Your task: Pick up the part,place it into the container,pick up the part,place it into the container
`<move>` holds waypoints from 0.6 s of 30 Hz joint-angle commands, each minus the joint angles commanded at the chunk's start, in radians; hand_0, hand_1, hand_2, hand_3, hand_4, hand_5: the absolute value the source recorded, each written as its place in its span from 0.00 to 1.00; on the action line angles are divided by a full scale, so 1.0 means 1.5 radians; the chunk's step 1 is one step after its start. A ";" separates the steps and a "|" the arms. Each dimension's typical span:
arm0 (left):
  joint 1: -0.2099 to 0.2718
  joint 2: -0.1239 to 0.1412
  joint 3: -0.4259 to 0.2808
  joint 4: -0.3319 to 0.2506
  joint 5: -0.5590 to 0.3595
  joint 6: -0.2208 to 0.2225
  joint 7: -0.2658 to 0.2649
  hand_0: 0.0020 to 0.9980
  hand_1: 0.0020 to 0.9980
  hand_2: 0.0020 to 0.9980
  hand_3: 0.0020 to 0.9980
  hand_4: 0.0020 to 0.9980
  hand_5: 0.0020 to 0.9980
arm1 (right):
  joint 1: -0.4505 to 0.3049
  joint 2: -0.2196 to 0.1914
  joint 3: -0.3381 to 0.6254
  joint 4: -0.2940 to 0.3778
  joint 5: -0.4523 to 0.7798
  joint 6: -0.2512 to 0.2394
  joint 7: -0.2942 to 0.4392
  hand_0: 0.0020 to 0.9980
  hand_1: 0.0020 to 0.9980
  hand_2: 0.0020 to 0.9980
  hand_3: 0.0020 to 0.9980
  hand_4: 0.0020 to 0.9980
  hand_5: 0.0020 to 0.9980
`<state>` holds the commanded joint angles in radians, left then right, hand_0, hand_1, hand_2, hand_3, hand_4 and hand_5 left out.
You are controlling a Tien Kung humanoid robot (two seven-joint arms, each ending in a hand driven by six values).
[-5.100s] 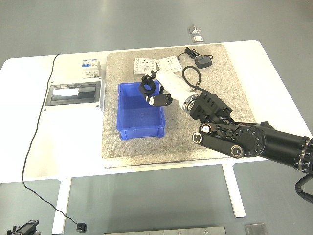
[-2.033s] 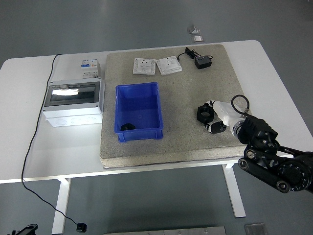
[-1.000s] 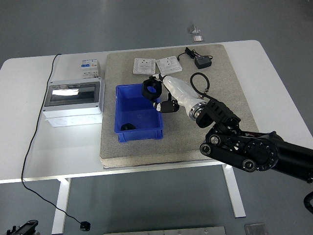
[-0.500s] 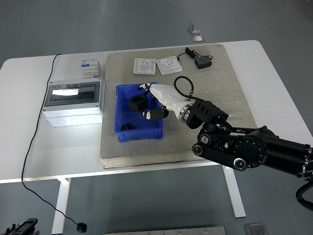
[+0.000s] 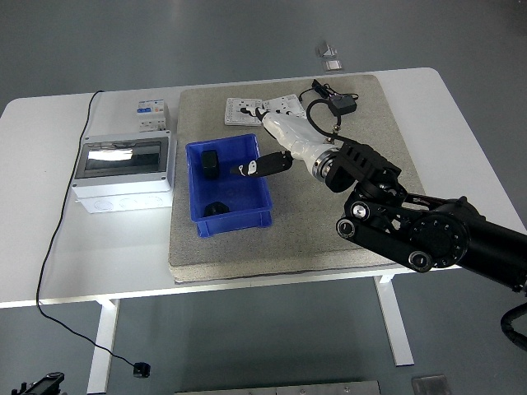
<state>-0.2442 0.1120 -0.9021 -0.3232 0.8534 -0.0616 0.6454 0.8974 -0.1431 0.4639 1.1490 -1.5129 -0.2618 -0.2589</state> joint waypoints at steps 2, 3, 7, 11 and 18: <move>0.000 -0.002 0.001 0.000 0.001 0.000 0.000 0.73 0.70 0.60 0.53 0.49 0.61 | -0.022 -0.018 0.024 0.007 0.022 -0.014 0.018 1.00 0.89 0.90 0.90 0.98 0.50; 0.001 -0.003 0.007 0.001 -0.006 0.001 0.000 0.73 0.70 0.60 0.53 0.49 0.61 | -0.038 -0.032 0.039 0.008 0.041 -0.018 0.034 1.00 0.89 0.90 0.90 0.98 0.50; 0.011 -0.008 0.036 0.005 -0.053 0.011 0.000 0.73 0.70 0.60 0.53 0.49 0.61 | -0.115 -0.083 0.096 0.007 0.126 -0.012 0.103 0.94 0.85 0.86 0.90 1.00 0.72; 0.020 -0.011 0.050 0.006 -0.081 0.020 -0.001 0.73 0.70 0.60 0.53 0.49 0.61 | -0.201 -0.114 0.150 0.017 0.214 -0.008 0.175 0.94 0.85 0.86 0.90 1.00 0.72; 0.018 -0.016 0.034 0.006 -0.053 0.015 0.000 0.73 0.70 0.60 0.54 0.48 0.63 | -0.319 -0.107 0.161 0.009 0.334 0.013 0.267 0.80 0.74 0.78 0.78 1.00 0.91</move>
<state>-0.2173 0.0875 -0.8506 -0.3139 0.7736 -0.0397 0.6454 0.4190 -0.3042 0.7059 1.1627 -1.0112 -0.2425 0.1420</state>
